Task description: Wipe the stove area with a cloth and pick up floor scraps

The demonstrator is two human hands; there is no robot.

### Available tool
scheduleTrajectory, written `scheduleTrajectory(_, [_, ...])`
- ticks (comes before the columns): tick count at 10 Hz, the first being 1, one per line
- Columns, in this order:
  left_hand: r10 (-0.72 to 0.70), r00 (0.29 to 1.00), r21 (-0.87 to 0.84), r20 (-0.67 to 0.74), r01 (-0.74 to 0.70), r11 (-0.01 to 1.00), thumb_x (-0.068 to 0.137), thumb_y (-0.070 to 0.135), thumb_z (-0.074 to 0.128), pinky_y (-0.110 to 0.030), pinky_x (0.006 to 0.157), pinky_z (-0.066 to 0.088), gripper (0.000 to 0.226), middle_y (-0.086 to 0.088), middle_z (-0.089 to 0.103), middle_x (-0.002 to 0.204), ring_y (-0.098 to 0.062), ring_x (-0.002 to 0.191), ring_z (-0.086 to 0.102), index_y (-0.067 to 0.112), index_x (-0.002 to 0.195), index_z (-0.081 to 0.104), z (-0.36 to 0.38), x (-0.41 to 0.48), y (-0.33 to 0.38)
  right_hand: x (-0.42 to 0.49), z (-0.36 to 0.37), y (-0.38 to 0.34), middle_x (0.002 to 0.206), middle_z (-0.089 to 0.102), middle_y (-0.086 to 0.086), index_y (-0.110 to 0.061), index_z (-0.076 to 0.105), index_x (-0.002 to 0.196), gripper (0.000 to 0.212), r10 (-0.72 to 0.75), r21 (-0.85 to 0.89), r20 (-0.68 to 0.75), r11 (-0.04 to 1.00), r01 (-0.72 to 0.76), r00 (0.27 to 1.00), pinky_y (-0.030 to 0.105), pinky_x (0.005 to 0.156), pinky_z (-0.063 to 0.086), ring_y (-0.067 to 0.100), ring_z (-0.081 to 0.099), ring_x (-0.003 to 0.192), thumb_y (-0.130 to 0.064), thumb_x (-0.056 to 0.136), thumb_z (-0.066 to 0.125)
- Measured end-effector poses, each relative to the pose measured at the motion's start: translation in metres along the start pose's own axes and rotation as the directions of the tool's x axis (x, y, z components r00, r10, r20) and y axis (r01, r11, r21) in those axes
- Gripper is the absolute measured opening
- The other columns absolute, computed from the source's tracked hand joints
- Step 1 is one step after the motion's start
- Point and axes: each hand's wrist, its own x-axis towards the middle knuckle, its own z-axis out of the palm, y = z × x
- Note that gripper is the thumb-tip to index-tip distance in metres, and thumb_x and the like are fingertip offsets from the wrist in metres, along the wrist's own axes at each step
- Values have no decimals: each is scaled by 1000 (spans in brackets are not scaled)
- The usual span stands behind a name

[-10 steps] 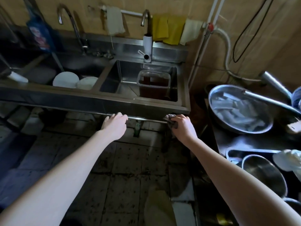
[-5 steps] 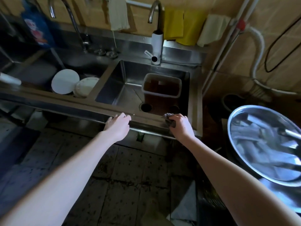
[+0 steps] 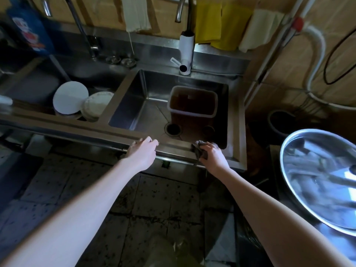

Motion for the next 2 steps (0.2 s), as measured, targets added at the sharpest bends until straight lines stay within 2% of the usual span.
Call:
scheduleTrajectory(1, [11, 1000, -8, 17, -11, 1000, 97, 19, 40, -40, 97, 37, 31, -2, 49, 131, -24, 114, 49, 20, 127, 49, -11, -1, -3, -5, -9, -7, 149, 36, 9, -21, 43, 139, 64, 13, -3, 14, 1000, -13, 1000, 47, 110, 33, 33, 35, 135, -14, 80, 69])
scheduleTrajectory(2, [32, 999, -2, -11, -32, 999, 97, 17, 39, -41, 98, 36, 31, -3, 49, 131, -25, 113, 50, 20, 126, 49, -25, 5, -4, -7, -22, -15, 153, 30, 8, -23, 45, 137, 61, 52, 22, -54, 998, -51, 997, 48, 107, 37, 32, 37, 135, -15, 81, 68])
